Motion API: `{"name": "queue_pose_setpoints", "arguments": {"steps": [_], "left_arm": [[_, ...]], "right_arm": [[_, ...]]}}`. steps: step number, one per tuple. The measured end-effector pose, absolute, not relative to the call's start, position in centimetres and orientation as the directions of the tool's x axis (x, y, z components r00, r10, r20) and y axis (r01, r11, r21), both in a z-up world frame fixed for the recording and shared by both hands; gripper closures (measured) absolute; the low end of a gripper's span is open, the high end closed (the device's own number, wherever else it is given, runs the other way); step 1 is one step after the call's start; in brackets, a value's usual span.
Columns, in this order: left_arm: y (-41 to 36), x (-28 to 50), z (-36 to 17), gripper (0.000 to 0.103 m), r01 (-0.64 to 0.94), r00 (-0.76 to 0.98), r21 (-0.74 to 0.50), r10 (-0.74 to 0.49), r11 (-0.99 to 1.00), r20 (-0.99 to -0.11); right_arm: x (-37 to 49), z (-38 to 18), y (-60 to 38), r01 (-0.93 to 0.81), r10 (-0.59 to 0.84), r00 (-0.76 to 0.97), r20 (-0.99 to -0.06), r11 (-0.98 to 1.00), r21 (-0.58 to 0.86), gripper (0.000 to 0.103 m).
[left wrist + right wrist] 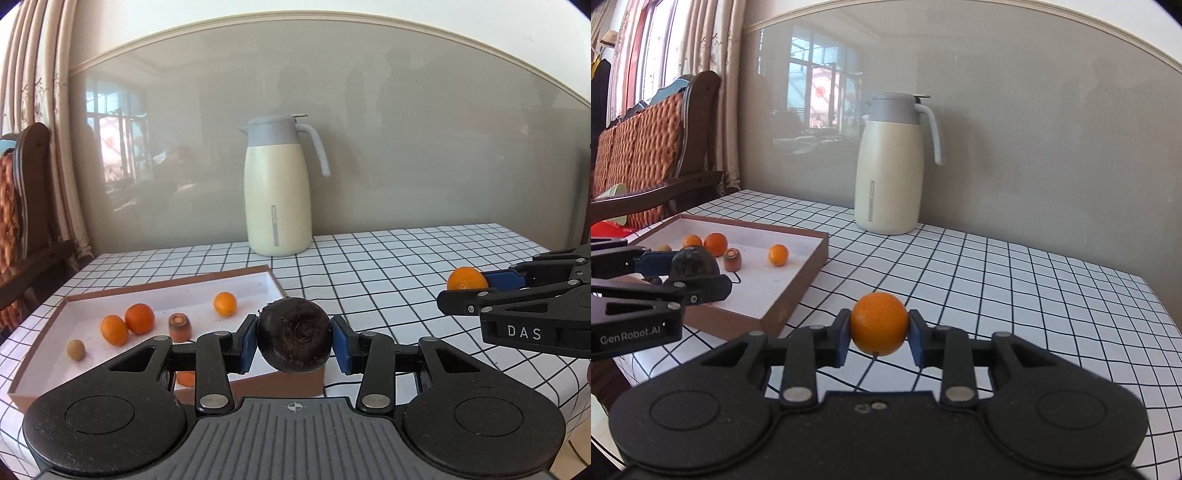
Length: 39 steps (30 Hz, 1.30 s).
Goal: Organize fruits
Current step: 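Carry the dark fruit and orange over the tray with both tools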
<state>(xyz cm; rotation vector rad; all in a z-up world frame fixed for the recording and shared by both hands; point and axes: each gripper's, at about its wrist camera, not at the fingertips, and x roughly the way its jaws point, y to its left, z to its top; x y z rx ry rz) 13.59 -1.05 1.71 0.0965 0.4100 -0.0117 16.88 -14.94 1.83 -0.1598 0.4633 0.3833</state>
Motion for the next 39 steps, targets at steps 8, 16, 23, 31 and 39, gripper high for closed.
{"name": "queue_pose_setpoints", "arguments": {"steps": [8, 16, 23, 31, 39], "left_arm": [[3.6, 12.1, 1.7, 0.061, -0.069, 0.917, 0.09, 0.099, 0.993, -0.387], [6.3, 11.2, 1.9, 0.061, -0.133, 0.918, 0.083, 0.154, 0.988, -0.366], [9.9, 10.4, 2.0, 0.061, -0.224, 0.906, 0.07, 0.234, 0.972, -0.351], [13.5, 10.9, 3.0, 0.061, -0.298, 0.896, 0.061, 0.301, 0.953, -0.325], [15.4, 13.0, 3.3, 0.061, -0.325, 0.893, 0.049, 0.323, 0.945, -0.313]], "right_arm": [[16.5, 2.1, -11.6, -0.456, 0.383, 0.806, -0.452, 0.888, -0.062, 0.079], [16.2, 2.4, -8.2, -0.517, 0.447, 0.784, -0.43, 0.854, -0.055, 0.079], [15.9, 2.8, -5.8, -0.56, 0.49, 0.767, -0.414, 0.826, -0.058, 0.079], [17.0, 4.4, -4.1, -0.57, 0.514, 0.772, -0.374, 0.82, -0.05, 0.079], [19.6, 5.2, -3.4, -0.538, 0.493, 0.797, -0.349, 0.842, -0.039, 0.079]]}}
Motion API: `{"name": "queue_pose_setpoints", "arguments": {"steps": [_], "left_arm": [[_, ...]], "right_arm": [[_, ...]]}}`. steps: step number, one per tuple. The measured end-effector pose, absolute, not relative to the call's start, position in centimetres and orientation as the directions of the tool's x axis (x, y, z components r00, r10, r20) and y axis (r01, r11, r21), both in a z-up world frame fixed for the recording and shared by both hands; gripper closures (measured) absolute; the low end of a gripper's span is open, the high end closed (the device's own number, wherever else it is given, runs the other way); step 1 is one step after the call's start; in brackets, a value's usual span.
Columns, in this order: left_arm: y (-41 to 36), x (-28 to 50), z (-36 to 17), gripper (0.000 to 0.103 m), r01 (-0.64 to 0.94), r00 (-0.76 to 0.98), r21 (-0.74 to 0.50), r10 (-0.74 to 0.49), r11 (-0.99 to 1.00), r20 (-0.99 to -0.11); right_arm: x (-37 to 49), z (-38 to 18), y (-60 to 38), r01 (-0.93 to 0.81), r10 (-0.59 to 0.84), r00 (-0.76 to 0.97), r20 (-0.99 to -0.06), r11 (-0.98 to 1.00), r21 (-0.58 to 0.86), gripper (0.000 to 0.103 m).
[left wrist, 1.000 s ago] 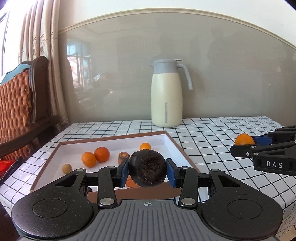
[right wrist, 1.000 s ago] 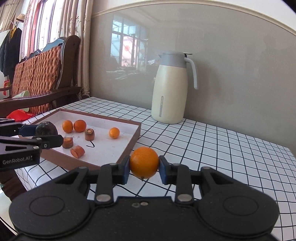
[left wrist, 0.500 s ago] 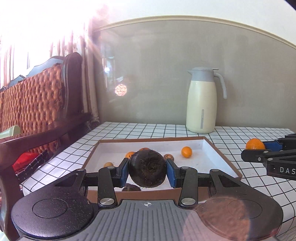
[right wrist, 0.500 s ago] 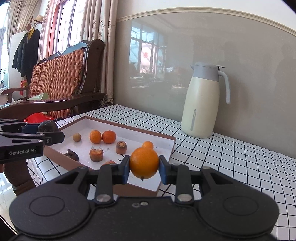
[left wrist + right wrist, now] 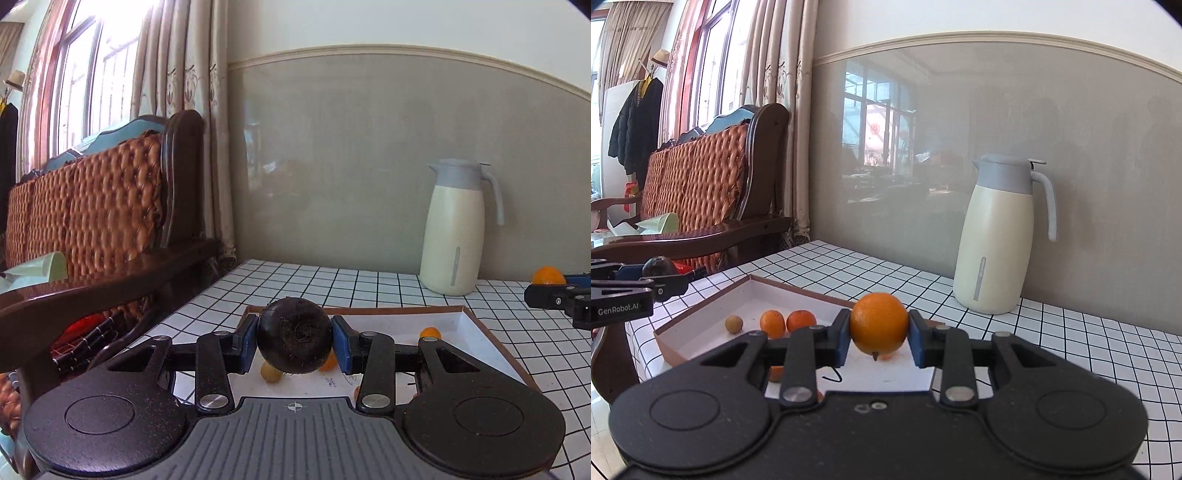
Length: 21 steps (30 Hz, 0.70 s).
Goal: Organize fruits
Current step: 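Carry the dark fruit and orange over the tray with both tools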
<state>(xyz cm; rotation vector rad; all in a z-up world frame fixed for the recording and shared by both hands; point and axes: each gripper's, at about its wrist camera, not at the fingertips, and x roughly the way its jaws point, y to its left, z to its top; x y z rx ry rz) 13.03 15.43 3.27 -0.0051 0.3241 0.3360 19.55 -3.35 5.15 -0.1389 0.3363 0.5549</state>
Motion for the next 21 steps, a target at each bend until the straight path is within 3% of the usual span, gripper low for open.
{"name": "queue_pose_setpoints", "arguments": {"steps": [21], "left_arm": [[19.3, 18.1, 2.5, 0.061, -0.339, 0.876, 0.023, 0.325, 0.94, -0.358]], "right_arm": [[24.9, 3.5, -1.6, -0.505, 0.457, 0.792, -0.404, 0.863, -0.015, 0.079]]}}
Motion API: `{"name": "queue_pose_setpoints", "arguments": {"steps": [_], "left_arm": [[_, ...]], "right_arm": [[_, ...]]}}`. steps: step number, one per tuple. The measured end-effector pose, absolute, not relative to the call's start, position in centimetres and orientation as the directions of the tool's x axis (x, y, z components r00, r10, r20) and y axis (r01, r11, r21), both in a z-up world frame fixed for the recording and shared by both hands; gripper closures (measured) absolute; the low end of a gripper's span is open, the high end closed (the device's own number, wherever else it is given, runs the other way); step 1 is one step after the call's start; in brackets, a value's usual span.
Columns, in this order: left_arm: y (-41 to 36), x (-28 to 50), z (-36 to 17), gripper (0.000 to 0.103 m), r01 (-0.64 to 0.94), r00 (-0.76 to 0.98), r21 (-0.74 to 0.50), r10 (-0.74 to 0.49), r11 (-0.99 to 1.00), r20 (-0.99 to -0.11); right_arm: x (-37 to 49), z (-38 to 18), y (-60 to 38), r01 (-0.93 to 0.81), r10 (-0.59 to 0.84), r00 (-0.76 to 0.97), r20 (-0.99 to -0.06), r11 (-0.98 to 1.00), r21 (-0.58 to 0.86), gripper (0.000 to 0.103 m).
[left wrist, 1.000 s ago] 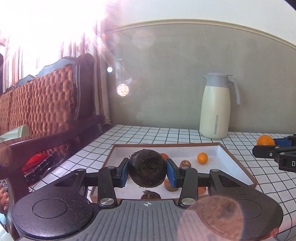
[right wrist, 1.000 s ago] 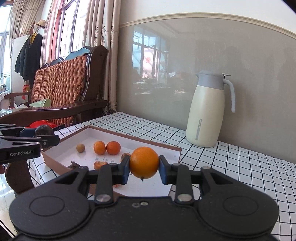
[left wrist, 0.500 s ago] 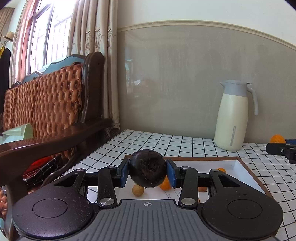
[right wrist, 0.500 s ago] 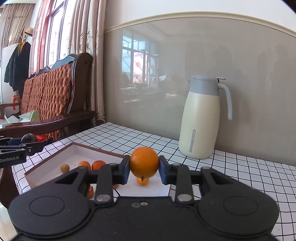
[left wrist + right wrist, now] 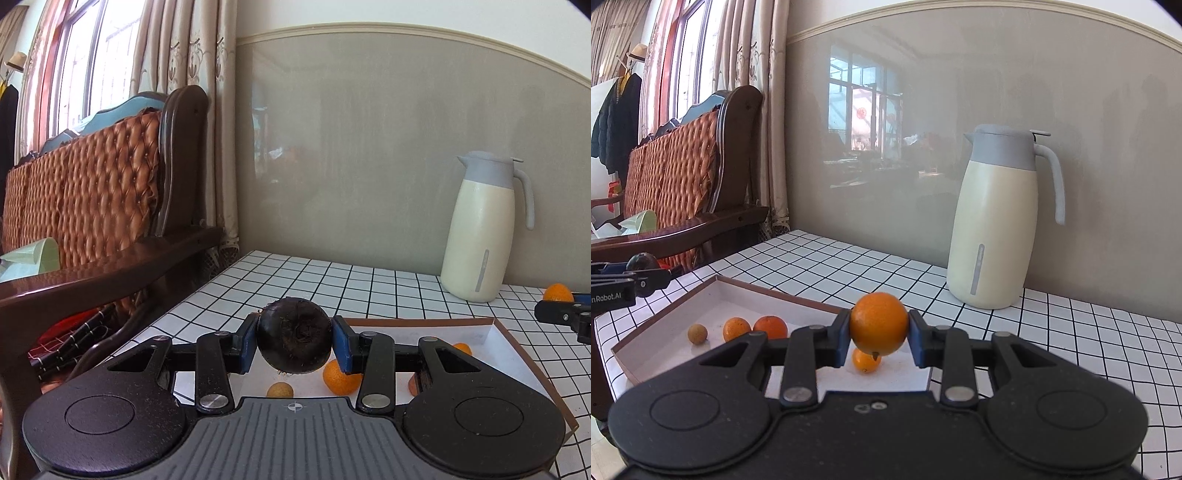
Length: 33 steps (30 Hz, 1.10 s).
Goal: Organize fruits
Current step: 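Carry the dark fruit and orange over the tray with both tools, then open both tools to drop the dark fruit and orange into the tray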
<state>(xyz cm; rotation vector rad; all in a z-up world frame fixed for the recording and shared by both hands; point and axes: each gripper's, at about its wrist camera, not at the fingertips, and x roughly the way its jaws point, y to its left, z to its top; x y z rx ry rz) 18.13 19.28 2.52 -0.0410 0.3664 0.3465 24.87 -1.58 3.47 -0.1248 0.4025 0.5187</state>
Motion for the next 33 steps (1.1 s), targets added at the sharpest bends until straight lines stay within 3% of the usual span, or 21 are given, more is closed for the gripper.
{"name": "queue_pose_setpoints", "arguments": {"steps": [28, 29, 30, 31, 32, 33], "left_arm": [[21.4, 21.9, 0.5, 0.06, -0.342, 0.843, 0.03, 0.321, 0.939, -0.431], [21.3, 22.0, 0.4, 0.053, -0.345, 0.841, 0.038, 0.327, 0.938, -0.431], [21.2, 21.9, 0.5, 0.036, -0.349, 0.845, 0.042, 0.334, 0.936, -0.417], [20.9, 21.5, 0.5, 0.002, -0.367, 0.854, 0.044, 0.355, 0.929, -0.379], [20.6, 21.0, 0.7, 0.0, -0.382, 0.863, 0.056, 0.378, 0.922, -0.334], [20.5, 21.0, 0.9, 0.0, -0.384, 0.862, 0.072, 0.385, 0.921, -0.329]], "right_arm": [[29.0, 2.0, 0.1, -0.503, 0.454, 0.748, -0.483, 0.863, 0.032, 0.079], [29.2, 2.1, 0.2, -0.507, 0.457, 0.744, -0.488, 0.861, 0.035, 0.074], [29.5, 2.0, 0.5, -0.504, 0.445, 0.744, -0.499, 0.863, 0.018, 0.046], [29.5, 2.1, 0.6, -0.478, 0.413, 0.766, -0.493, 0.878, -0.009, 0.023], [29.2, 2.1, 0.5, -0.444, 0.382, 0.805, -0.454, 0.895, -0.035, 0.008], [29.0, 1.9, 0.4, -0.422, 0.367, 0.835, -0.409, 0.905, -0.05, 0.006]]}}
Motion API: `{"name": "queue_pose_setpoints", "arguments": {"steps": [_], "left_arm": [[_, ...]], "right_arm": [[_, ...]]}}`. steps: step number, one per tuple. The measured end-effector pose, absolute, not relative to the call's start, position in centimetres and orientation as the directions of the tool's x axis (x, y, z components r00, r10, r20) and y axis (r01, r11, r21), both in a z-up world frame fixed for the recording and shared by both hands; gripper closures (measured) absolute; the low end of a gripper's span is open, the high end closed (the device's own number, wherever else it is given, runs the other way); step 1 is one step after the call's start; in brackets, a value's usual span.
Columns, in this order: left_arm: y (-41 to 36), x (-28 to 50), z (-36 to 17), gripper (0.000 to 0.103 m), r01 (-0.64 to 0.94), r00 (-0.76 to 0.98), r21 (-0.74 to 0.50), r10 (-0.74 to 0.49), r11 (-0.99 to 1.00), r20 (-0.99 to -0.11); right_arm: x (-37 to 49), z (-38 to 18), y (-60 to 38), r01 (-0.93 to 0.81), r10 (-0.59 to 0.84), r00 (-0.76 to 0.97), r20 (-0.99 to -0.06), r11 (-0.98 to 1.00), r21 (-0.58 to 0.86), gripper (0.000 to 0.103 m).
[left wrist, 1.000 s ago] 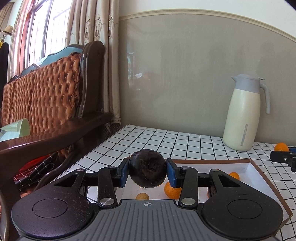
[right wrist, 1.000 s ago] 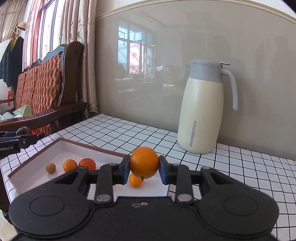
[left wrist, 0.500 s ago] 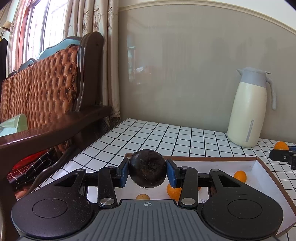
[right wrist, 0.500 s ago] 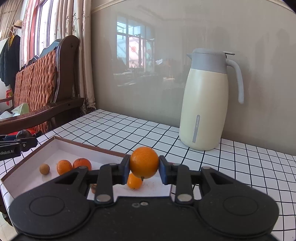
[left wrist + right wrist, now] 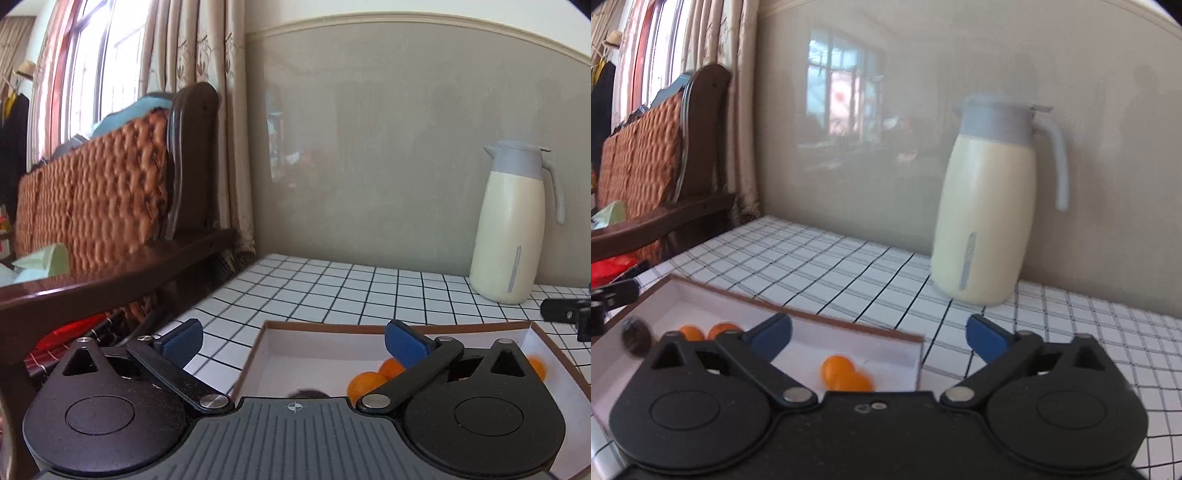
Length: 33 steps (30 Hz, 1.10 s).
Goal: Organize fruits
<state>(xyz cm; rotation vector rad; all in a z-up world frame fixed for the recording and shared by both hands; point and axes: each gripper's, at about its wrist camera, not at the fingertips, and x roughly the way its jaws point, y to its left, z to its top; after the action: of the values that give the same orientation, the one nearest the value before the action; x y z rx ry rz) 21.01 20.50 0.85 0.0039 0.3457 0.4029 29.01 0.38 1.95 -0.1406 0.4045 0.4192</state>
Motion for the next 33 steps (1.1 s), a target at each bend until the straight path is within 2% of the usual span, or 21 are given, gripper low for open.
{"name": "queue_pose_setpoints", "arguments": {"steps": [7, 24, 33], "left_arm": [[20.9, 21.3, 0.2, 0.0, -0.369, 0.86, 0.042, 0.358, 0.929, -0.365], [19.8, 20.6, 0.3, 0.0, -0.343, 0.864, 0.045, 0.334, 0.938, -0.376], [17.1, 18.3, 2.6, 0.0, -0.325, 0.867, 0.125, 0.349, 0.937, -0.355]], "right_arm": [[29.6, 1.1, 0.7, -0.448, 0.393, 0.811, -0.434, 0.893, -0.028, 0.006], [28.6, 1.5, 0.1, -0.466, 0.42, 0.781, -0.462, 0.884, 0.016, 0.006], [25.8, 3.6, -1.3, -0.47, 0.425, 0.79, -0.441, 0.883, 0.009, 0.006]]}}
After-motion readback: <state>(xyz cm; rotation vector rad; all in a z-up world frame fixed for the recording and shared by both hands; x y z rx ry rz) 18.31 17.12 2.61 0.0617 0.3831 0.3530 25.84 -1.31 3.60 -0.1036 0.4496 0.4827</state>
